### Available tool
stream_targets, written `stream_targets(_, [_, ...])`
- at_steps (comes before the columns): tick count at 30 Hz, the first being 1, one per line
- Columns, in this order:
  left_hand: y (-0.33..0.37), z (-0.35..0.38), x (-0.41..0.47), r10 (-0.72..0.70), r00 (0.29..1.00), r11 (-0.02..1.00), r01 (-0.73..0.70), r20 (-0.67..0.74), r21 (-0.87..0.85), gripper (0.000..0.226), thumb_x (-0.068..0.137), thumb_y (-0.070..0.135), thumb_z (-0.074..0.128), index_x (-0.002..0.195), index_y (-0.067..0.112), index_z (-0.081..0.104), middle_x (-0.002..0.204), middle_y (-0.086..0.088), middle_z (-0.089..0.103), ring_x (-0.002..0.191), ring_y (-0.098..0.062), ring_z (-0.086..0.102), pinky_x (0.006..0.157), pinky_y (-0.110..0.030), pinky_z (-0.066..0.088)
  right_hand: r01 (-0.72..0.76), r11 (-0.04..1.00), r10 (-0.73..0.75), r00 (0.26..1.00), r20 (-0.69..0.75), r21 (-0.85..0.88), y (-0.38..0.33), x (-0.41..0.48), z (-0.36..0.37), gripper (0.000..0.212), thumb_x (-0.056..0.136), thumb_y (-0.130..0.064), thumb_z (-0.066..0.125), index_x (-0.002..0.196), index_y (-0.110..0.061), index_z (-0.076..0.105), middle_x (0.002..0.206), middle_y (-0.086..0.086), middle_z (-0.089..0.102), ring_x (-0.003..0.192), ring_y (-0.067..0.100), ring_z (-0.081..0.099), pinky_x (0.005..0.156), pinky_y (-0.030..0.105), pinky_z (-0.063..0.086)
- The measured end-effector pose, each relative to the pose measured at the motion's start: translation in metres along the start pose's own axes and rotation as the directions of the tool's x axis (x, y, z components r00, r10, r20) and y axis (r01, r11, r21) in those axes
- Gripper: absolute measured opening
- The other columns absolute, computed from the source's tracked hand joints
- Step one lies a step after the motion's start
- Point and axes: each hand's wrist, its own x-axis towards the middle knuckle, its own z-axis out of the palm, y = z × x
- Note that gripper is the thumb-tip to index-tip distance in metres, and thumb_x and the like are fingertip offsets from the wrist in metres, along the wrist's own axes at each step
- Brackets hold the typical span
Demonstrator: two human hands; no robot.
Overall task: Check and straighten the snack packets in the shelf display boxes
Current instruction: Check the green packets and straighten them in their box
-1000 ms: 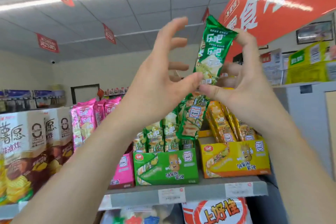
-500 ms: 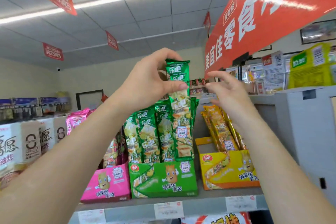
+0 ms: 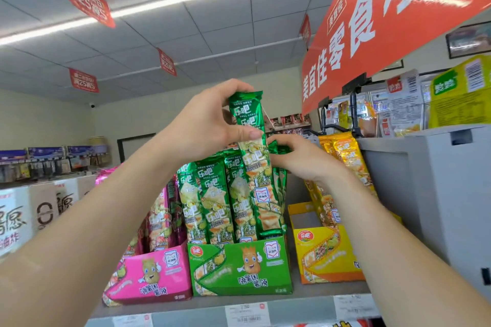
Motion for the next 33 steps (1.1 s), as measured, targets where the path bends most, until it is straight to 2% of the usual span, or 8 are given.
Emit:
stream_targets(4, [0.002,0.000,0.003,0.015,1.000,0.991,-0.018,0.023,0.132,0.050,0.073,0.021,0.083,0.118,0.019,0.059,0.094,-0.002,0.070,0.085,-0.025,0.069,0.081,-0.043,0.055,-0.042,0.999,0.042,0.999,0.010,-0.025,0.001,0.001,-0.010,0.019,0.081,-0.038,0.074,0.091,-0.045,0.059,0.127,-0.011,0.042,0.125,0.011,0.039,0.104,0.039,0.035])
stream_targets(13, [-0.005,-0.008,0.009,0.028,0.998,0.936,-0.048,0.062,0.350,0.066,0.074,0.034,0.082,0.133,0.018,0.056,0.121,0.002,0.066,0.108,-0.015,0.061,0.094,-0.027,0.044,-0.031,0.999,0.030,0.999,-0.019,-0.043,0.001,0.000,-0.007,0.017,0.081,-0.036,0.075,0.090,-0.042,0.062,0.131,-0.008,0.047,0.127,0.019,0.043,0.110,0.048,0.033])
stream_targets(19, [-0.006,0.020,-0.002,0.072,0.982,0.925,-0.132,0.177,0.356,0.051,0.076,0.035,0.081,0.121,0.019,0.063,0.091,0.017,0.064,0.077,0.007,0.056,0.069,-0.008,0.040,0.035,0.999,-0.036,0.998,0.043,0.029,-0.001,-0.006,-0.004,0.033,0.083,-0.024,0.070,0.105,-0.046,0.058,0.129,-0.009,0.055,0.129,0.018,0.043,0.109,0.050,0.033])
stream_targets(22, [-0.017,0.027,-0.011,0.093,0.979,0.900,-0.160,0.181,0.405,0.061,0.073,0.044,0.078,0.128,0.021,0.062,0.111,0.004,0.066,0.103,-0.010,0.058,0.086,-0.021,0.042,0.005,0.993,-0.009,1.000,0.027,0.114,-0.002,-0.008,-0.003,0.024,0.083,-0.021,0.062,0.100,-0.036,0.056,0.123,0.001,0.058,0.119,0.021,0.049,0.101,0.045,0.039])
stream_targets(26, [-0.019,0.037,-0.018,0.115,0.955,0.692,-0.276,0.275,0.668,0.078,0.078,0.064,0.062,0.144,0.025,0.046,0.148,0.001,0.047,0.135,-0.021,0.042,0.111,-0.041,0.032,0.008,0.980,0.007,0.997,-0.077,0.198,-0.004,-0.007,0.005,0.020,0.087,-0.017,0.043,0.085,-0.026,0.060,0.102,0.002,0.059,0.100,0.018,0.052,0.085,0.039,0.042])
stream_targets(29, [-0.018,0.052,-0.021,0.125,0.944,0.484,-0.327,0.306,0.811,0.079,0.085,0.070,0.042,0.143,0.018,0.036,0.147,-0.001,0.049,0.138,-0.018,0.042,0.118,-0.045,0.018,-0.012,0.965,0.043,0.993,-0.111,0.260,-0.003,-0.009,0.007,0.039,0.093,-0.060,0.038,0.083,-0.033,0.064,0.117,0.006,0.061,0.115,0.022,0.053,0.105,0.052,0.037])
stream_targets(31, [-0.017,0.056,-0.021,0.103,0.955,0.418,-0.294,0.277,0.860,0.082,0.084,0.073,0.036,0.140,0.013,0.033,0.138,-0.003,0.057,0.131,-0.018,0.050,0.119,-0.046,0.015,-0.041,0.968,0.054,0.997,-0.048,0.249,-0.005,-0.013,0.006,0.063,0.071,-0.090,0.030,0.096,-0.044,0.065,0.142,0.000,0.050,0.130,0.017,0.041,0.112,0.050,0.025])
stream_targets(33, [-0.015,0.056,-0.023,0.097,0.964,0.414,-0.267,0.249,0.870,0.088,0.081,0.075,0.032,0.139,0.009,0.030,0.123,-0.003,0.066,0.117,-0.020,0.061,0.120,-0.045,0.016,-0.044,0.976,0.028,0.997,0.078,0.212,-0.005,-0.018,0.005,0.079,0.050,-0.098,0.039,0.113,-0.054,0.056,0.151,-0.012,0.035,0.132,0.007,0.029,0.108,0.040,0.020])
